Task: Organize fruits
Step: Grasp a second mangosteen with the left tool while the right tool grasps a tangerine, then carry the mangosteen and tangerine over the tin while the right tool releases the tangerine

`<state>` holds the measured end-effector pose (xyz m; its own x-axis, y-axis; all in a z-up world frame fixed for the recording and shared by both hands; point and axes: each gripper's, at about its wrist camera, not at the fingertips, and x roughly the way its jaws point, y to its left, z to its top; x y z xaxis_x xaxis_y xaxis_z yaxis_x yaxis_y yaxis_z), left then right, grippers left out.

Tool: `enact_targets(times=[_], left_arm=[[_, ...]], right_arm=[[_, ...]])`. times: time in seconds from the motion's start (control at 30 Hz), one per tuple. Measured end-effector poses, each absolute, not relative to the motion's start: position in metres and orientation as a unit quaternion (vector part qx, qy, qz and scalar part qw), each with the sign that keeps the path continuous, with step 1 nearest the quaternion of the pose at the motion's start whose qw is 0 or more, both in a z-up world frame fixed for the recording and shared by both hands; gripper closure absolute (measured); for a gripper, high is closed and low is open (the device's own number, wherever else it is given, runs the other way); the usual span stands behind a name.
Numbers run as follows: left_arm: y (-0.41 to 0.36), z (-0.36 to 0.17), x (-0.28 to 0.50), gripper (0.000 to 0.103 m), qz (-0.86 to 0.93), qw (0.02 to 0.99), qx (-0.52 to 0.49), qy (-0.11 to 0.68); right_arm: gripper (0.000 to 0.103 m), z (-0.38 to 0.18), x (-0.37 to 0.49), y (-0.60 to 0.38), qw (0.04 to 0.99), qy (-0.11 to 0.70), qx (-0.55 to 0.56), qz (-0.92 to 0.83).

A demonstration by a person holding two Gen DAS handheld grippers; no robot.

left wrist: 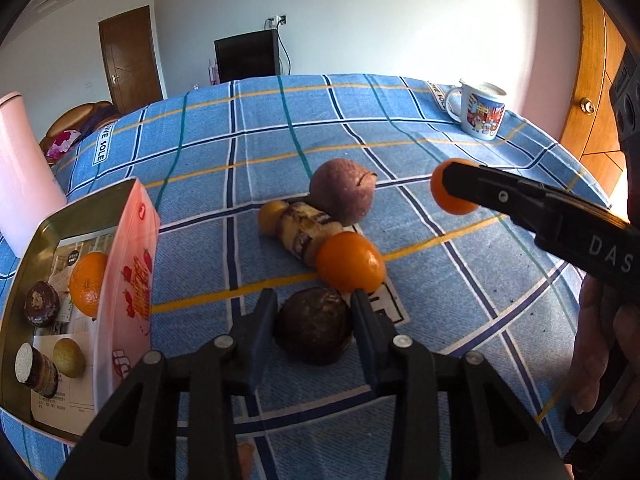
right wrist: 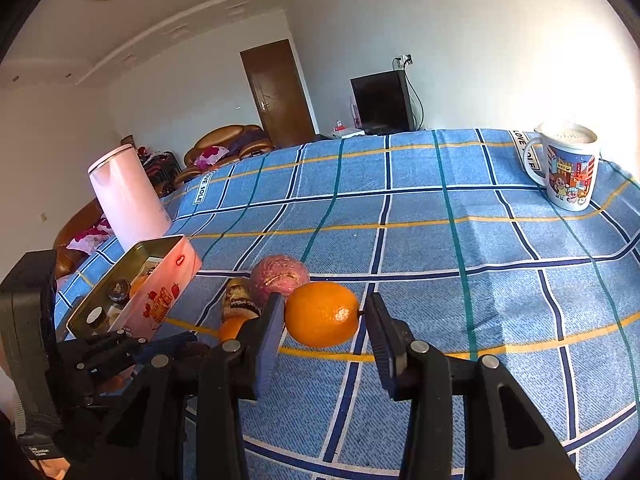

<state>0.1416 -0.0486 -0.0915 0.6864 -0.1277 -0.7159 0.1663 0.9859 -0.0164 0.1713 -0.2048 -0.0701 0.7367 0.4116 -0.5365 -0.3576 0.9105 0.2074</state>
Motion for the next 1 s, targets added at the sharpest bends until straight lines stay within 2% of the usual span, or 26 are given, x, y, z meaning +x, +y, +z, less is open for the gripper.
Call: enact_targets(times=[0.4,1.0], left_arm=[[-0.043,-0.067,0.12,0.063,-0.046,0.952,0.033,0.301],[-0.03,-0.049,0.1,0.063,0.003,0.975,0.043,0.218]], right_arm=[[0.059,-0.062,0.158,-0.204,0.939,0.261,0.037,0.219],[0.059,-0.048,0.129,-0.19,0.96,0.176,-0.008,0.219]])
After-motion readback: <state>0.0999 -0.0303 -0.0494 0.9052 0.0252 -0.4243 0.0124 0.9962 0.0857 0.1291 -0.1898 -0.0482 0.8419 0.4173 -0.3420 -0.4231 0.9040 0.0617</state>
